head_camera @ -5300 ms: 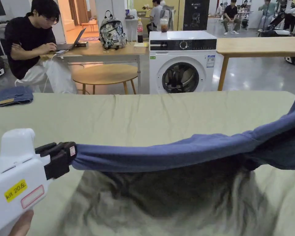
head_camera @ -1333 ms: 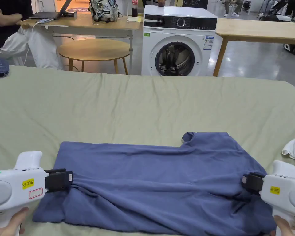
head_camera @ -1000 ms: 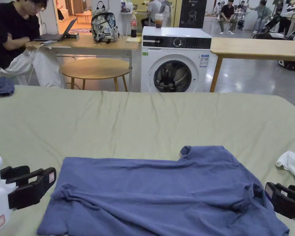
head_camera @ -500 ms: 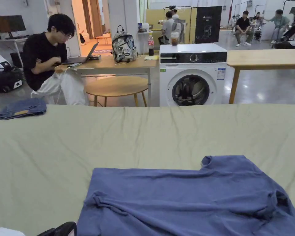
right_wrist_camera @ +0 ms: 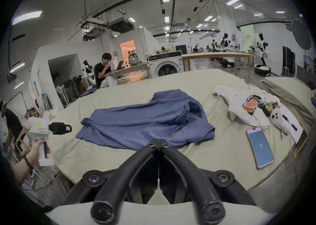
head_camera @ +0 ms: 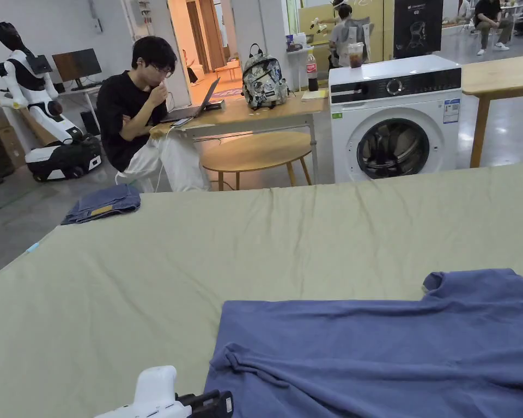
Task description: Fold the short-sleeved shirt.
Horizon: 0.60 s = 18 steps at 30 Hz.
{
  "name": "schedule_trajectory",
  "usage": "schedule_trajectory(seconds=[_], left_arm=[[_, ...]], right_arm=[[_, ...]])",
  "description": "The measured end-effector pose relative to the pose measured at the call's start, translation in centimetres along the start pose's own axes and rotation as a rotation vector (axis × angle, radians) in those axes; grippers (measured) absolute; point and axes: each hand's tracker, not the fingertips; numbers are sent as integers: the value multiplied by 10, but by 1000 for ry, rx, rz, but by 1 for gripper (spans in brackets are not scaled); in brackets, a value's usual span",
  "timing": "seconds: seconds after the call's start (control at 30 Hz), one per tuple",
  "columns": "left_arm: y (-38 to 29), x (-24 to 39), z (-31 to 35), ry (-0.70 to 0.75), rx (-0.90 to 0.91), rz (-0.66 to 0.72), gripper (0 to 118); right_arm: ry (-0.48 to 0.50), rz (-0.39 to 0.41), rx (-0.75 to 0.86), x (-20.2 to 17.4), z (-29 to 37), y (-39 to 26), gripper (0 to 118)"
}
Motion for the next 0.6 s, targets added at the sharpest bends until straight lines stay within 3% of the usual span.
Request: schedule_trajectory(seconds=[0.1,0.2,0.27,0.43,0.5,0.53,0.57,0.6], left_arm=[[6,-14,-48,144,-40,5,59],[2,0,-78,180,-181,7,60],[0,18,-67,221,-108,-89,60],[11,18,-71,241,-193,-48,57],[19,26,-73,265,-241,-64,43],[20,32,-74,270,-251,-103,28],[22,35,-72,281,-243,-136,18],[22,37,-71,274,-244,-140,8]], right_arm=[[-34,-14,-28,12,-4,-5,0],[-56,-33,-55,23,-8,-9,0],[-73,-46,-76,27,-11,-10,0],[-69,-95,-117,32,-28,-12,0],[-65,-110,-119,33,-35,-10,0],[-65,-121,-118,34,-39,-8,0],[-72,-132,-121,35,-46,-4,8],[-80,-133,-117,38,-53,0,25]])
